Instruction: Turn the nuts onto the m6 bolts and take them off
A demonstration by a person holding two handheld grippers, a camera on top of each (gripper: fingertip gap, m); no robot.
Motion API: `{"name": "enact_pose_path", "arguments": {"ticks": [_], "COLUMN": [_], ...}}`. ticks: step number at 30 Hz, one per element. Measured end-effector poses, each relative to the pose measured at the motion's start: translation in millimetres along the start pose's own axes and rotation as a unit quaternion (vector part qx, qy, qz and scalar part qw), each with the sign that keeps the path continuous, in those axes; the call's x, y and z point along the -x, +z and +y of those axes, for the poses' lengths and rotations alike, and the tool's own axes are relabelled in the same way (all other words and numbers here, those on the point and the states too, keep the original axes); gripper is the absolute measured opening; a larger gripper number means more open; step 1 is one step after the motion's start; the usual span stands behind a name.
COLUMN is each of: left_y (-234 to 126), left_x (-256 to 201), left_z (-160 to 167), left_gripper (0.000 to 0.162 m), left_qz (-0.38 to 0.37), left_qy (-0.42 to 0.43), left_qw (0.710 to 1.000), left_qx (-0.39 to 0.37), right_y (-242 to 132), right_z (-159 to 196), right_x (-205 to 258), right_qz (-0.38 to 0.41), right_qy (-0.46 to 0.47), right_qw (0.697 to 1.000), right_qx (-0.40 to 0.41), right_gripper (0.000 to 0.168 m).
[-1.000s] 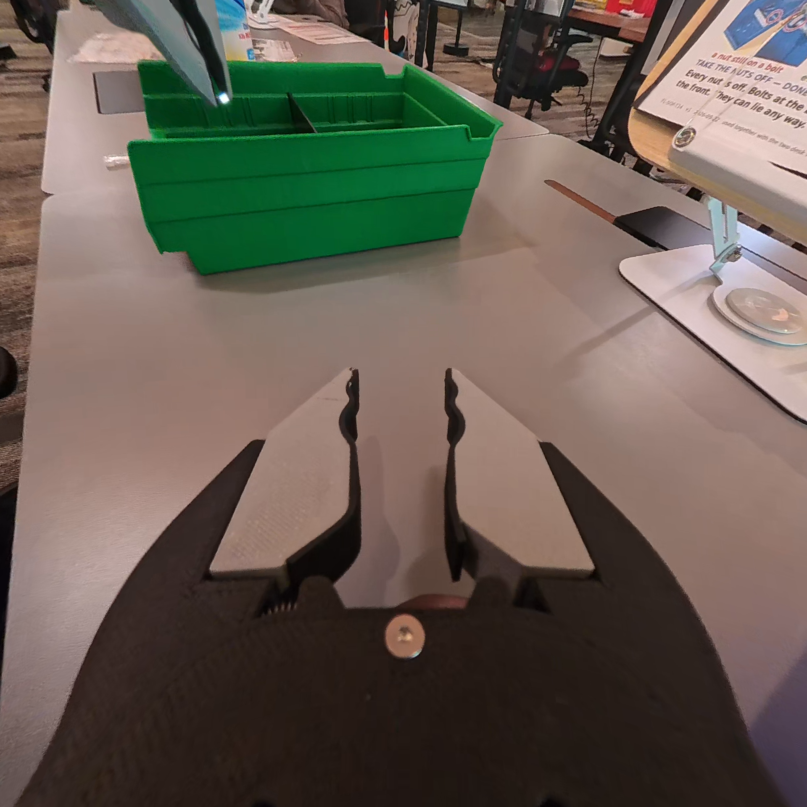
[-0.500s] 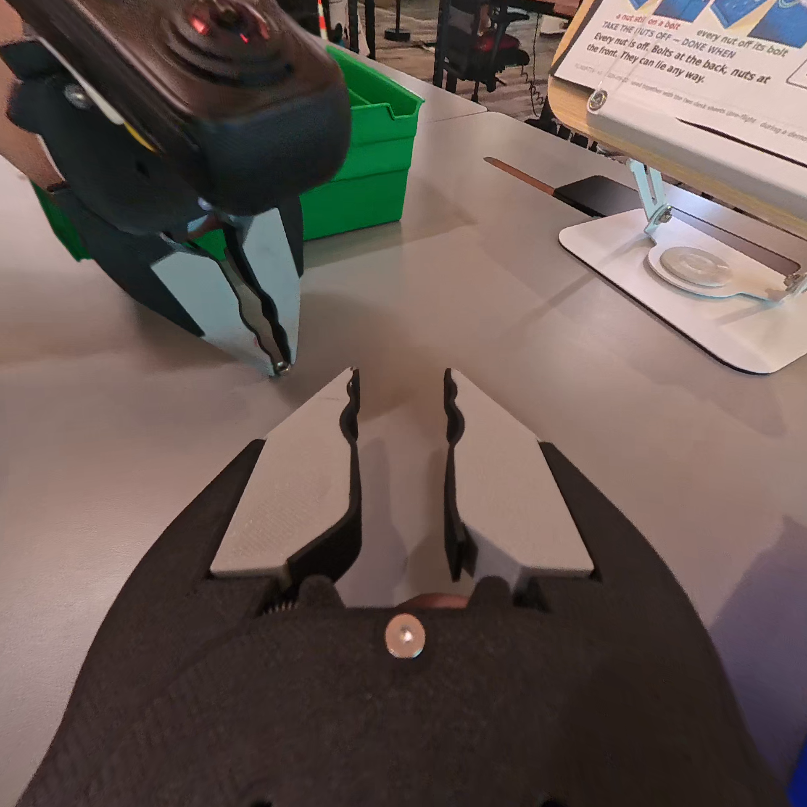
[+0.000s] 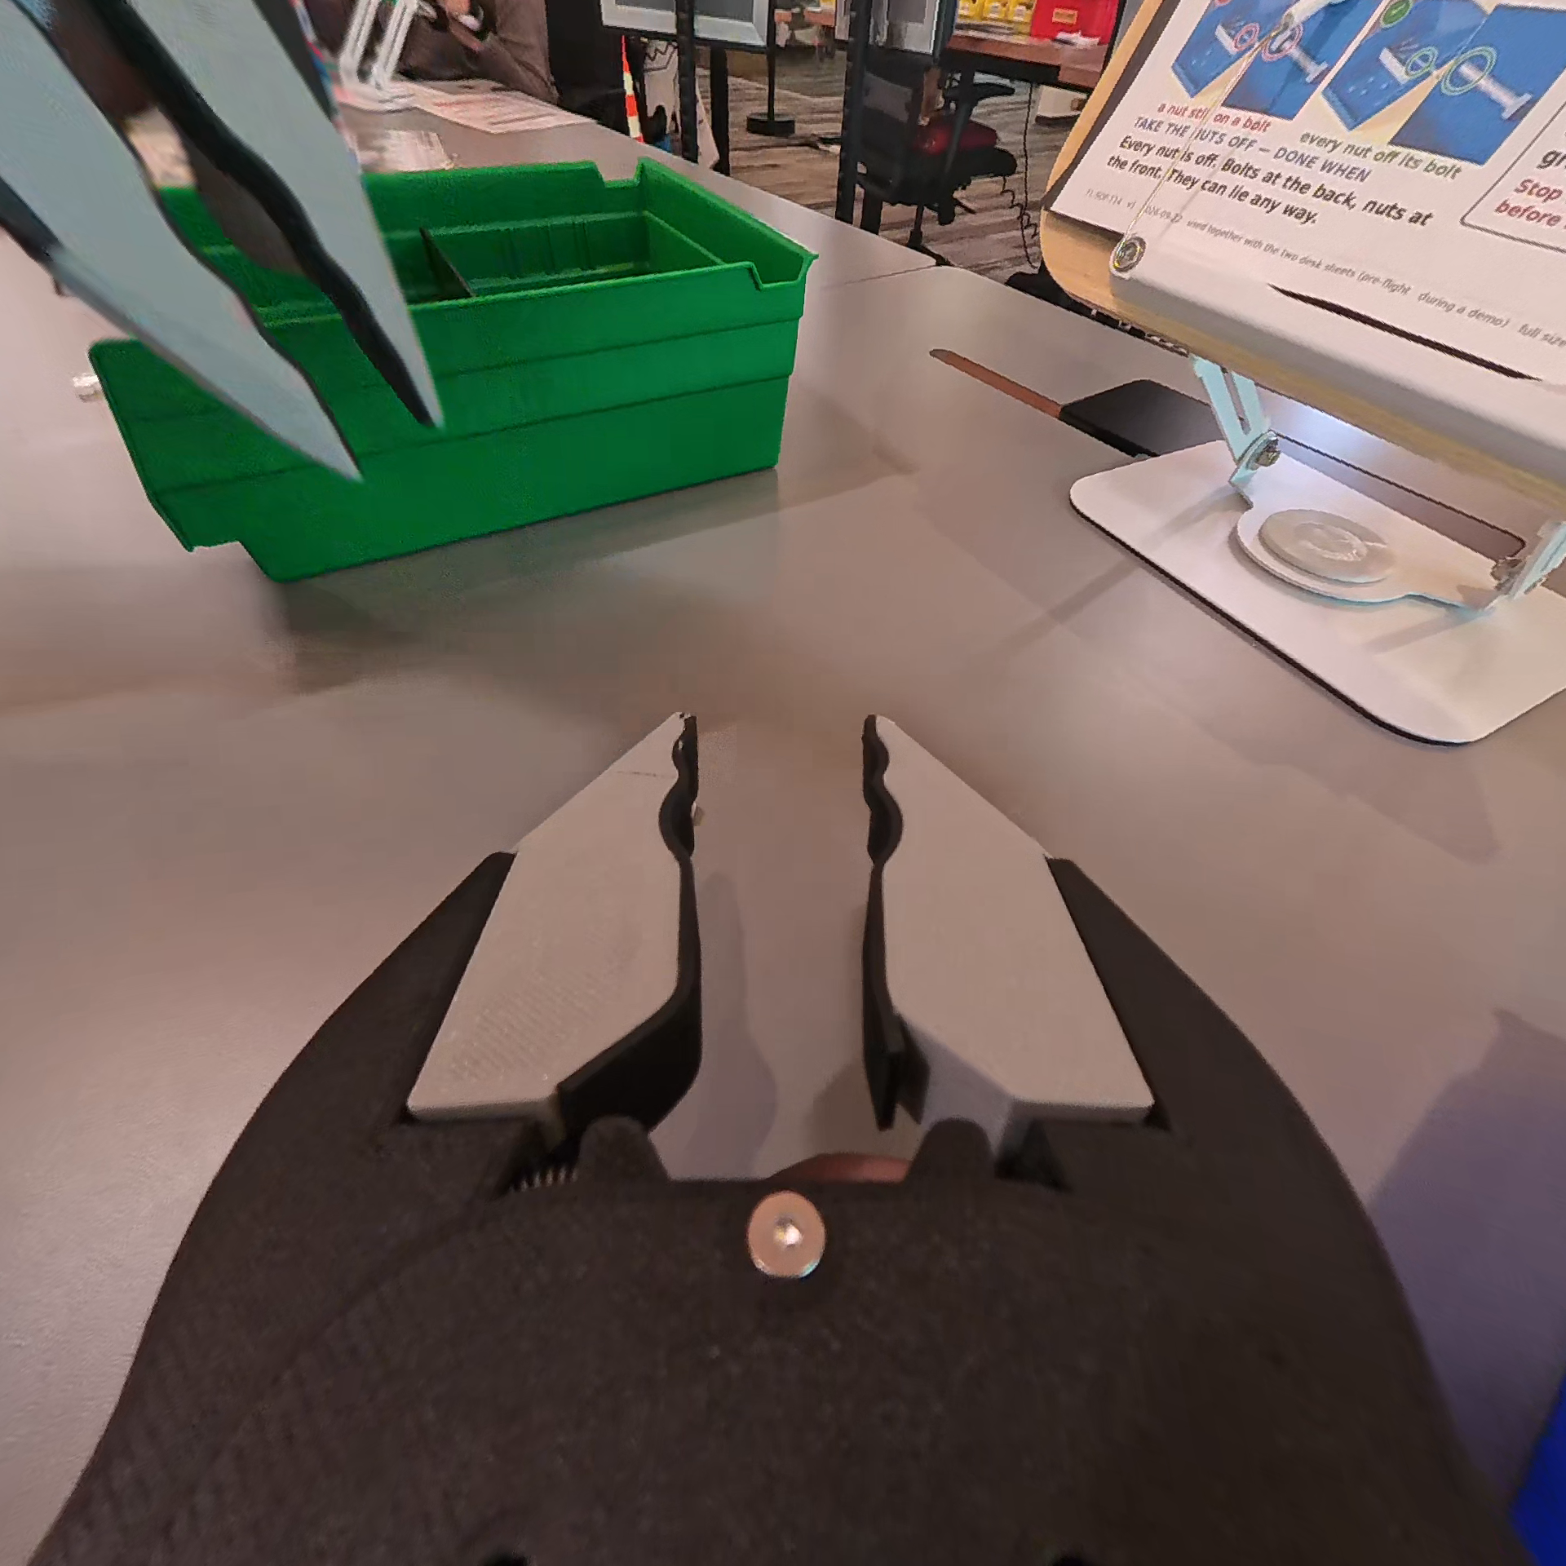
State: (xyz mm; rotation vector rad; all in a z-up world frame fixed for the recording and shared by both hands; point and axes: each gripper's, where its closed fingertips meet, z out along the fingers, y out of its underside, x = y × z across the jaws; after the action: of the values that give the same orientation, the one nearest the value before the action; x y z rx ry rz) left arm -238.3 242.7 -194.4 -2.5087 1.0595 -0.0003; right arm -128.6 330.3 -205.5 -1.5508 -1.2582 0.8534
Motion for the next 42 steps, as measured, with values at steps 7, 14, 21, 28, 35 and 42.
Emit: {"name": "enact_pose_path", "arguments": {"ticks": [7,14,21,28,35,42], "left_y": [-58,-8,-39,5,40,54], "left_x": [31,9,103,195,200,197], "left_z": [107,107,88,154,191,197], "left_gripper": [0.024,0.004,0.025,0.033,0.03,0.015], "left_qz": [-0.071,-0.001,-0.086,-0.058,-0.019,0.019], "left_qy": [-0.093,-0.088,-0.116,-0.197,-0.185,-0.161], "left_qw": [0.992,0.995,0.989,0.966,0.95,0.941], "left_qx": [0.054,0.047,-0.01,0.155,0.251,0.296], "right_y": [2,6,6,6,8,8], "right_z": [0,6,7,8,10,10], "right_x": [9,12,14,13,20,23], "right_qz": [-0.009,-0.012,-0.029,-0.036,-0.064,-0.067], "right_qy": [-0.015,-0.022,0.0,0.01,0.034,0.03], "right_qw": [1.0,1.0,0.999,0.999,0.997,0.997], "right_qx": [0.003,0.016,0.019,0.021,0.023,0.024], "right_gripper": [0.036,0.036,0.037,0.037,0.037,0.037]}}
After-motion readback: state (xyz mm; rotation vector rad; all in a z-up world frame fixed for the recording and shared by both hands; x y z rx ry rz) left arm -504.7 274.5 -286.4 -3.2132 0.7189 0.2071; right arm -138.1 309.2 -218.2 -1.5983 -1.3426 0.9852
